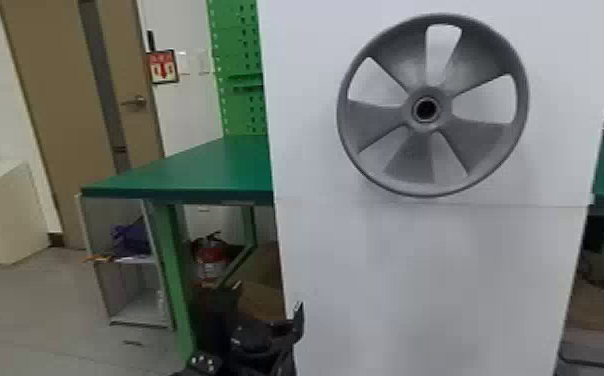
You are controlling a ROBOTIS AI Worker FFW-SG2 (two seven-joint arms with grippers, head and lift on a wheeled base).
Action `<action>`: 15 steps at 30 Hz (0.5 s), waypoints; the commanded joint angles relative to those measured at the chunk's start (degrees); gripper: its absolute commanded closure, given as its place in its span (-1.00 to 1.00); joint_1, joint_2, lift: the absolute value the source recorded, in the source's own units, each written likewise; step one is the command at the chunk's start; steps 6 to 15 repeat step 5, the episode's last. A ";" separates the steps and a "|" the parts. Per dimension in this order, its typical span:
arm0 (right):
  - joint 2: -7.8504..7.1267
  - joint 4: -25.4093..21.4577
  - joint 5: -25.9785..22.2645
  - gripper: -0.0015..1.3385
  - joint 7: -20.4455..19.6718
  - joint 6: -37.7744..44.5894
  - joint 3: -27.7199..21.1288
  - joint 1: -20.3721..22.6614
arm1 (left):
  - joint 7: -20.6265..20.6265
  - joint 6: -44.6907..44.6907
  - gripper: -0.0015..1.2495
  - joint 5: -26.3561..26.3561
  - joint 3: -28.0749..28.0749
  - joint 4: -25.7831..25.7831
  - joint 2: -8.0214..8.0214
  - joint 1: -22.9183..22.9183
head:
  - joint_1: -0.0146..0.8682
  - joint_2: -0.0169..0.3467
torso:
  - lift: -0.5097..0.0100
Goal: Hold the wheel and insert it
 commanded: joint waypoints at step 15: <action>-0.09 0.00 0.15 -0.76 0.08 -0.18 -0.09 0.01 | -0.10 0.01 -0.84 -0.04 -0.09 0.00 0.00 0.01 | -0.26 0.80 | -0.90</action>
